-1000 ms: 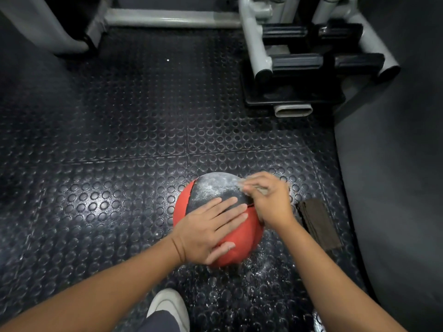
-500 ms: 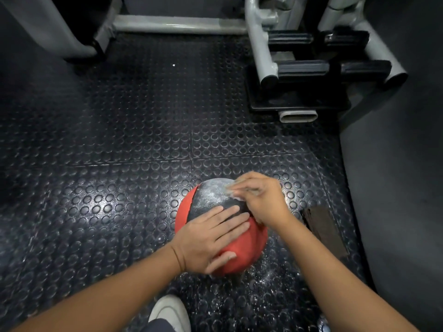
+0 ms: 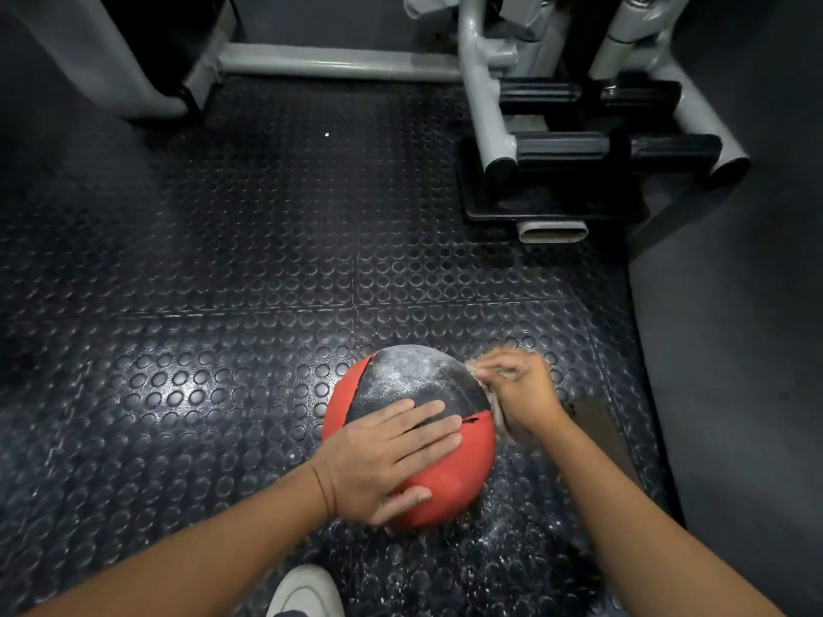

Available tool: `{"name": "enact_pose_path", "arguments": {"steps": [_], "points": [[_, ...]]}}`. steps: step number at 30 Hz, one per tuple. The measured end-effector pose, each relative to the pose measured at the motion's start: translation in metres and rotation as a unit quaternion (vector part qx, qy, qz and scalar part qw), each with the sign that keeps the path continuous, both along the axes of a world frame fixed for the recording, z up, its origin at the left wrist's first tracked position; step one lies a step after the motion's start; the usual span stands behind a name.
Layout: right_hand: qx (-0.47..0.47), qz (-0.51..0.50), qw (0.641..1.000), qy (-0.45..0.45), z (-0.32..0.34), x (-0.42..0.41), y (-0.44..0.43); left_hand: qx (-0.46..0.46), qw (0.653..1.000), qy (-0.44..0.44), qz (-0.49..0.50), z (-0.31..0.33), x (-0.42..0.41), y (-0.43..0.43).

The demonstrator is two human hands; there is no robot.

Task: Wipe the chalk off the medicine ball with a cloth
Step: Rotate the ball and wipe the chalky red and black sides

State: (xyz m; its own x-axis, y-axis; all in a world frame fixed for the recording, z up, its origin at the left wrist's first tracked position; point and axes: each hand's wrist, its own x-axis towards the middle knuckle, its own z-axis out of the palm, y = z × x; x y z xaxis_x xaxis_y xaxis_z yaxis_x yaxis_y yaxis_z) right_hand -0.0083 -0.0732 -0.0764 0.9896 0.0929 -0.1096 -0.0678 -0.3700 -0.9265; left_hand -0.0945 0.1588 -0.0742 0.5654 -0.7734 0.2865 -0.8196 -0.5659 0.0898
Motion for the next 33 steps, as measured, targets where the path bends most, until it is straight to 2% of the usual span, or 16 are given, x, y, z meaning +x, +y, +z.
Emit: {"name": "enact_pose_path", "arguments": {"steps": [2,6,7,10,13,18,25,27,29,31,33], "points": [[0.004,-0.006,1.0,0.003,-0.001,0.0,0.004,-0.005,1.0,0.0,0.002,-0.001,-0.001,0.001],[0.027,0.081,0.993,-0.085,0.021,-0.006,0.034,-0.01,1.0,-0.007,0.022,0.0,-0.003,0.008],[0.028,0.081,0.993,-0.08,0.02,-0.005,0.034,-0.01,1.0,-0.005,0.021,0.0,-0.001,0.007],[0.037,0.007,0.999,-0.01,0.003,-0.002,0.009,-0.005,1.0,0.008,-0.002,0.001,0.005,0.003],[0.005,-0.027,0.999,0.018,-0.005,-0.006,-0.004,-0.003,1.0,0.014,-0.021,0.001,0.007,0.002],[0.066,0.045,0.995,-0.058,0.023,-0.013,0.033,-0.009,1.0,0.009,-0.017,0.002,0.006,0.013],[0.071,-0.041,0.997,-0.017,0.017,-0.037,0.013,0.069,0.992,0.003,-0.107,0.006,0.028,0.035],[0.061,-0.07,0.996,-0.021,0.014,-0.05,0.013,0.085,0.993,0.006,-0.083,0.006,0.026,0.049],[0.053,-0.104,0.992,-0.039,0.013,-0.066,0.017,0.063,0.997,0.033,-0.022,0.005,0.017,0.054],[0.049,-0.143,0.986,-0.067,0.01,-0.082,0.023,0.001,0.992,0.099,0.075,0.006,0.004,0.042],[0.021,-0.165,0.98,-0.105,0.003,-0.099,0.028,-0.064,0.963,0.165,0.203,0.009,-0.005,0.018]]}}
